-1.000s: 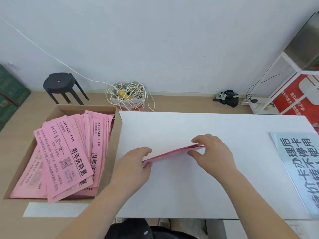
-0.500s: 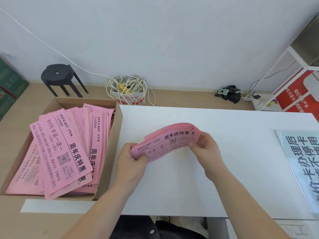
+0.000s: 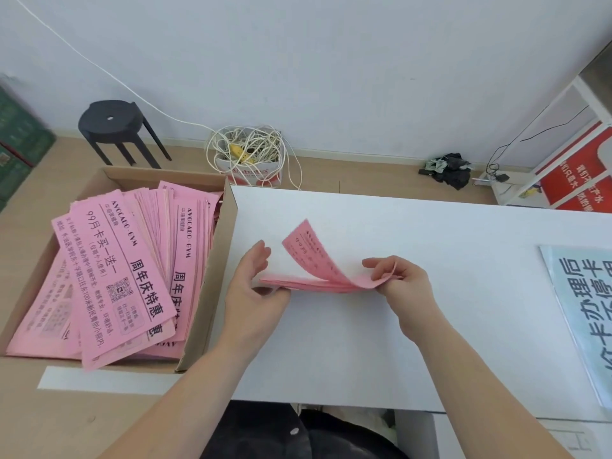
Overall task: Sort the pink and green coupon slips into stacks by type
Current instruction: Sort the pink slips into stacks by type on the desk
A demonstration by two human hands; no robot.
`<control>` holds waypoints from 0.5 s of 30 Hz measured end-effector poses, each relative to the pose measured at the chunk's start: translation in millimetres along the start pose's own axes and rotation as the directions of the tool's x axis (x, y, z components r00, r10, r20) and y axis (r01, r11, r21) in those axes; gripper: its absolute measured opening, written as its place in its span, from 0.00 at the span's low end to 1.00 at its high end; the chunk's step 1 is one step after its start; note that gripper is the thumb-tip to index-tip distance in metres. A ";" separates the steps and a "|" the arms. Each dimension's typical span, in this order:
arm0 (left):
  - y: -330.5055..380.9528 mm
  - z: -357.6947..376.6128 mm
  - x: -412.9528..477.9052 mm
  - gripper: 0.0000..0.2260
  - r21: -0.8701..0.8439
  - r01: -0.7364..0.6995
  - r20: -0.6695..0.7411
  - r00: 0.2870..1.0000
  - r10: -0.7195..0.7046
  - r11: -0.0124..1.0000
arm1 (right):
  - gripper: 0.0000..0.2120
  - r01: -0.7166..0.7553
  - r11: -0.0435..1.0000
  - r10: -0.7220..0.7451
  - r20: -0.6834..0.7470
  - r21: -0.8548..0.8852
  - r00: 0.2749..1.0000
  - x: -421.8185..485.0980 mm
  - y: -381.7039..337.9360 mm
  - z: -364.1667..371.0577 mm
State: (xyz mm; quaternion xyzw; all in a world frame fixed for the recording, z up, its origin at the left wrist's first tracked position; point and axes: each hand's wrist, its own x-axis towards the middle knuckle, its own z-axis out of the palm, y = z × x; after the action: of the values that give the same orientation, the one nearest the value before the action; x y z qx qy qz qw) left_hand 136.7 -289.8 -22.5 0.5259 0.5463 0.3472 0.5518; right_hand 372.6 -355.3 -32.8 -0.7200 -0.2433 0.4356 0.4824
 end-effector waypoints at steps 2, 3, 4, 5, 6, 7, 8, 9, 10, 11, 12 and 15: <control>-5.0 -2.0 1.9 0.37 0.015 -0.002 0.055 0.998 0.002 1.000 | 0.20 -0.003 1.000 0.003 -0.008 0.004 1.000 -1.6 2.5 -2.1; -7.3 -2.6 3.0 0.39 0.030 -0.001 0.087 0.996 -0.001 1.000 | 0.21 -0.003 1.000 0.003 -0.015 0.000 1.000 -1.8 2.6 -2.6; -8.8 -3.3 4.0 0.39 0.037 0.005 0.115 0.993 -0.009 0.999 | 0.23 0.001 1.000 -0.001 -0.020 -0.002 1.000 -1.7 2.0 -2.5; -9.0 -3.5 4.6 0.39 0.034 0.005 0.135 0.991 -0.009 0.999 | 0.24 0.004 1.000 -0.004 -0.028 -0.001 1.000 -1.4 1.1 -1.9; -9.6 -3.0 6.1 0.37 0.039 -0.001 0.140 0.990 -0.004 0.999 | 0.24 0.004 1.000 -0.004 -0.036 0.002 0.999 -1.0 -0.4 -1.2; -9.3 -1.8 7.9 0.34 0.056 -0.018 0.128 0.992 0.011 0.998 | 0.23 -0.001 1.000 0.002 -0.045 0.009 0.999 -0.2 -1.8 -0.5; -8.7 -0.7 9.7 0.29 0.073 -0.036 0.099 0.995 0.028 0.997 | 0.22 -0.007 1.000 0.008 -0.055 0.021 0.998 0.4 -3.4 0.2; -7.3 -0.1 11.0 0.24 0.076 -0.037 0.061 0.998 0.033 0.996 | 0.20 -0.006 0.999 0.009 -0.065 0.035 0.998 0.0 -5.3 0.9; -5.0 0.5 12.3 0.20 0.063 -0.026 0.026 0.999 0.025 0.998 | 0.18 0.008 0.999 -0.005 -0.073 0.052 0.997 -0.5 -6.9 1.7; -3.1 0.6 14.1 0.17 0.052 -0.009 0.004 1.000 0.008 0.999 | 0.17 0.032 0.997 -0.027 -0.077 0.070 0.997 -0.9 -8.4 2.5; -1.1 0.6 15.7 0.14 0.047 0.011 -0.007 1.000 -0.010 0.999 | 0.16 0.053 0.995 -0.047 -0.077 0.085 0.996 -1.3 -9.5 3.2; 1.4 1.8 18.5 0.10 0.024 0.049 -0.037 0.998 -0.048 0.998 | 0.17 0.074 0.990 -0.066 -0.062 0.124 0.996 -2.0 -10.1 5.1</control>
State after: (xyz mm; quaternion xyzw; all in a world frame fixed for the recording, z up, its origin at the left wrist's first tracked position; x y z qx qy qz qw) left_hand 141.7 -272.2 -25.8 0.5130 0.5731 0.3361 0.5435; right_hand 367.9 -350.1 -23.6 -0.6912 -0.2265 0.4121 0.5487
